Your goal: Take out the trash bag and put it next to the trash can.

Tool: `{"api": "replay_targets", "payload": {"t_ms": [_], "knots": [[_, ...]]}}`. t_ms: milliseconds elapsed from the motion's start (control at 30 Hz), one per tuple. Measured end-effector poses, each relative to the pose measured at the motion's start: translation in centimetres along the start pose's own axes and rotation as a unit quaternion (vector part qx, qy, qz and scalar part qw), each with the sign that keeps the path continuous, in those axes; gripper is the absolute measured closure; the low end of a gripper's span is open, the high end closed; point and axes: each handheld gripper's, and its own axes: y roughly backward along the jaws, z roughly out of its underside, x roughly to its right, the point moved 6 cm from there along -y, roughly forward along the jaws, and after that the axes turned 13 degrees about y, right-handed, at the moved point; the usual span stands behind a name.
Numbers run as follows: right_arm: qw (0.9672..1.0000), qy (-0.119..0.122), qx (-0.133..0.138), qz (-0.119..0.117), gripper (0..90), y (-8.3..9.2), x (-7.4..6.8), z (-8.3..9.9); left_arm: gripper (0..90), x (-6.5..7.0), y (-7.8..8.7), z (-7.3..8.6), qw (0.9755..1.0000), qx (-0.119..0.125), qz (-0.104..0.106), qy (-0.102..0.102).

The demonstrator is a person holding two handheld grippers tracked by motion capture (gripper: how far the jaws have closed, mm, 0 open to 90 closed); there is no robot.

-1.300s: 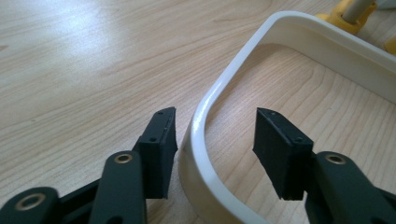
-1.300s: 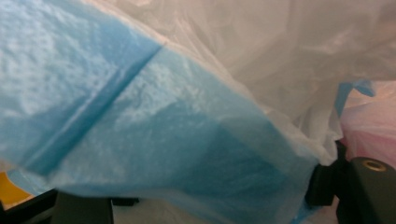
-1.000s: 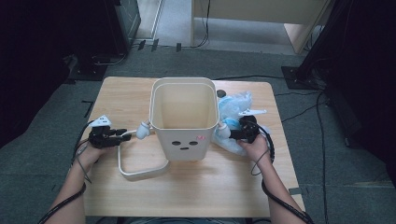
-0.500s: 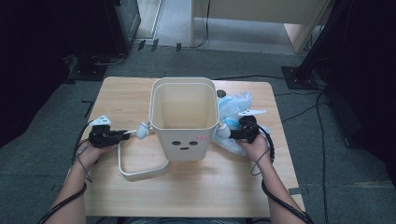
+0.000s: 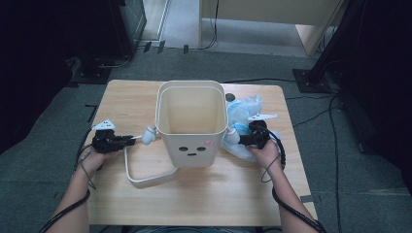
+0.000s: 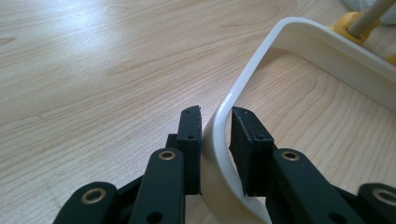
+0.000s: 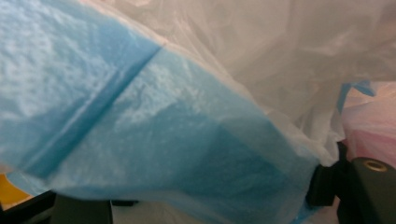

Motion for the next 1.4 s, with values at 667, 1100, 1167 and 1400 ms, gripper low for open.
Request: {"api": "replay_targets", "payload": {"t_ms": [667,1100,1167,1400], "knots": [[1.0000,0.002,0.000,0.001,30.8,-0.1,0.0,0.0,71.5,0.0,0.0,0.1,1.0000,-0.001,0.002,-0.009],[1.0000,0.002,0.000,0.002,30.7,-0.1,-0.1,0.0,70.6,0.2,-1.1,0.5,0.9996,-0.016,-0.016,-0.019],[1.0000,0.002,0.000,0.002,30.7,-0.1,-0.1,0.0,73.2,0.1,-1.0,0.4,0.9995,-0.018,-0.020,-0.015],[1.0000,0.002,-0.001,0.001,30.7,-0.1,-0.1,0.0,75.6,-0.1,-0.8,0.4,0.9996,-0.020,-0.017,-0.006]]}}
